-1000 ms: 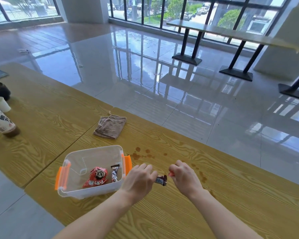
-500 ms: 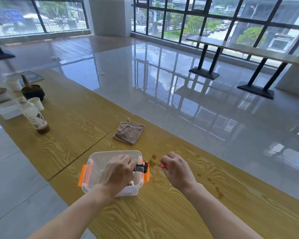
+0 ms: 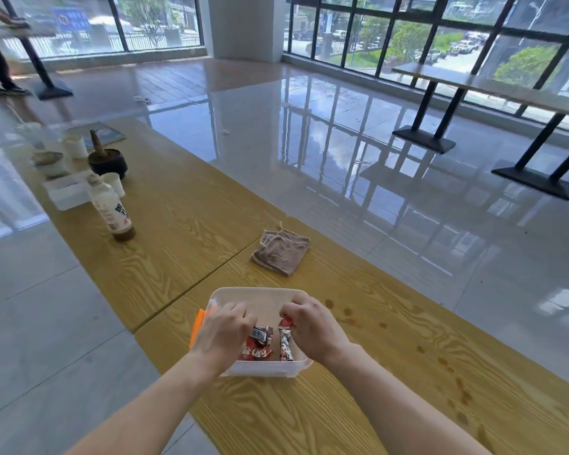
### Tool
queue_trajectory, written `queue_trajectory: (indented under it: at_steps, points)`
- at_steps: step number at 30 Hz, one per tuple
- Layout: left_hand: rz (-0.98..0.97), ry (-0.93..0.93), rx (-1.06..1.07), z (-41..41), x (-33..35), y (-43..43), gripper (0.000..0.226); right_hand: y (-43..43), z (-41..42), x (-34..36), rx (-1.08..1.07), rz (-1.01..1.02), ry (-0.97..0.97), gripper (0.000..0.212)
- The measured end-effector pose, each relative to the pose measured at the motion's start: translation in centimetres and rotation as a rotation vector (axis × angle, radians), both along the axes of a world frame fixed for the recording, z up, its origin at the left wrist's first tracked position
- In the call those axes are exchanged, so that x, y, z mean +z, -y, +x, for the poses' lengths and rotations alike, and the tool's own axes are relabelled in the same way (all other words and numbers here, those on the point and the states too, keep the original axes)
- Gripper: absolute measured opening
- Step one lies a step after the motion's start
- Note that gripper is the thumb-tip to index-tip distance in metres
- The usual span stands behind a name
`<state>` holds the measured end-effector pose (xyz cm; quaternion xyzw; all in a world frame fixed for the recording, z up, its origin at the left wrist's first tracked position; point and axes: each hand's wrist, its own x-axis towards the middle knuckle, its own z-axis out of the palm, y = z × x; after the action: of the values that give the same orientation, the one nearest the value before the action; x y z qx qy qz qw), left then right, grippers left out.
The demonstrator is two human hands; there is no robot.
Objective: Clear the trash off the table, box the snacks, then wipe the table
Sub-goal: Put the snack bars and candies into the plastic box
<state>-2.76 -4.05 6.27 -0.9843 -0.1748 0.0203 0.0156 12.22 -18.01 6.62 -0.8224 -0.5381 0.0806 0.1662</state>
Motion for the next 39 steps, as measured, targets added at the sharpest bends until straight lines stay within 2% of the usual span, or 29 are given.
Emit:
queue_trajectory:
  at_steps: [6, 12, 15, 18, 21, 25, 32, 39]
  points:
    - [0.012, 0.002, -0.04, 0.8, -0.4, -1.0, 0.032, -1.7, -0.6, -1.9, 0.019, -0.099, 0.013, 0.027]
    - [-0.011, -0.049, -0.072, 1.0, -1.0, -1.6, 0.028, -2.5, -0.9, -2.5, 0.038, -0.139, 0.038, 0.018]
    - [-0.02, -0.028, -0.092, 0.9, -1.1, -1.8, 0.03, -2.7, -0.9, -2.5, 0.016, -0.115, 0.011, 0.018]
    - [-0.022, 0.003, -0.086, 0.8, -1.5, -2.0, 0.029, -2.6, -0.7, -2.3, -0.026, -0.1, -0.023, 0.029]
    - [-0.042, 0.034, -0.067, 0.3, -1.9, -2.3, 0.019, -2.1, -0.4, -2.2, -0.059, -0.051, -0.075, 0.038]
    - [-0.057, 0.077, -0.024, -0.6, -1.8, -2.6, 0.011, -1.0, -0.1, -2.1, -0.112, 0.055, -0.086, 0.036]
    - [-0.084, 0.145, 0.086, -1.9, -1.8, -2.7, 0.023, 0.5, 0.1, -1.7, -0.177, 0.163, -0.079, 0.032]
    - [-0.129, 0.179, 0.244, -2.8, -1.8, -3.5, 0.054, 1.5, 0.4, -1.6, -0.283, 0.133, -0.05, 0.037]
